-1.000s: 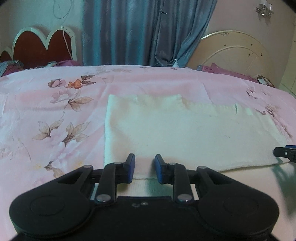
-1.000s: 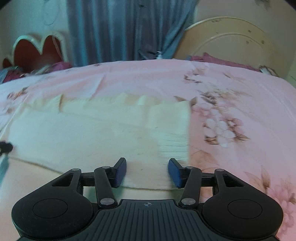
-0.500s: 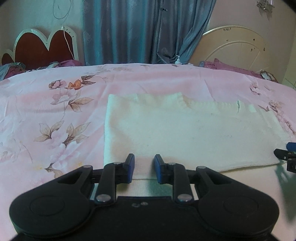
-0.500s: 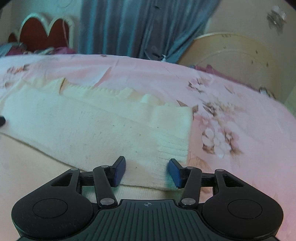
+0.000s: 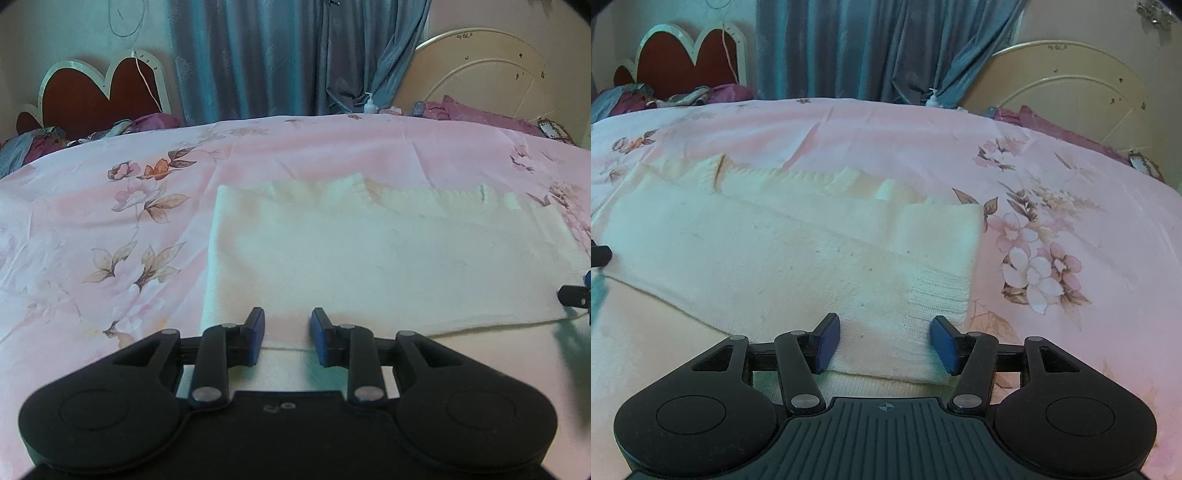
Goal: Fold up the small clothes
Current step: 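Smooth the folded sweater with both grippers open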
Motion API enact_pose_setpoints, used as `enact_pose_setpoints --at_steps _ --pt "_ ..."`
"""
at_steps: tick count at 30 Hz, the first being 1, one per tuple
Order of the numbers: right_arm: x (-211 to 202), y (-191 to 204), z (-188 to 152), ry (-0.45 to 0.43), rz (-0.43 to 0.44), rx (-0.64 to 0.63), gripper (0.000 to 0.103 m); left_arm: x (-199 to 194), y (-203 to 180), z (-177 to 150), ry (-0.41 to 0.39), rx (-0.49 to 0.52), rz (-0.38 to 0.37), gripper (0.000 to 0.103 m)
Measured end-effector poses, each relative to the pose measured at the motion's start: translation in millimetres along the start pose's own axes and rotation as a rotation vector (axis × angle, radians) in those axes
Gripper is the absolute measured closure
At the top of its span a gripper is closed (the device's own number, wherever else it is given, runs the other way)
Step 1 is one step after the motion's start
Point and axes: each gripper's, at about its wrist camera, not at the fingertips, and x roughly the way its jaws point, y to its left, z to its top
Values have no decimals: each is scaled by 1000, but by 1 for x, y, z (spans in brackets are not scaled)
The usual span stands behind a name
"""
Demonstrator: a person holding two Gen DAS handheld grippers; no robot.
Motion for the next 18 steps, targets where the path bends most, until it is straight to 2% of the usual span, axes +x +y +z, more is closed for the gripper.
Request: enact_pose_setpoints --at_steps 2,10,14,18 --pt "-13 -1 -5 -25 40 10 48 -12 -4 -2 -20 -1 -5 73" --pt "-54 1 -42 -37 159 -14 48 -59 -22 -22 -46 20 -36 66" --pt "-73 1 -64 -26 211 -20 48 -82 -23 -41 -31 15 -34 62" --pt "-99 3 -92 -29 225 -26 48 -105 -15 -70 -11 0 -35 62"
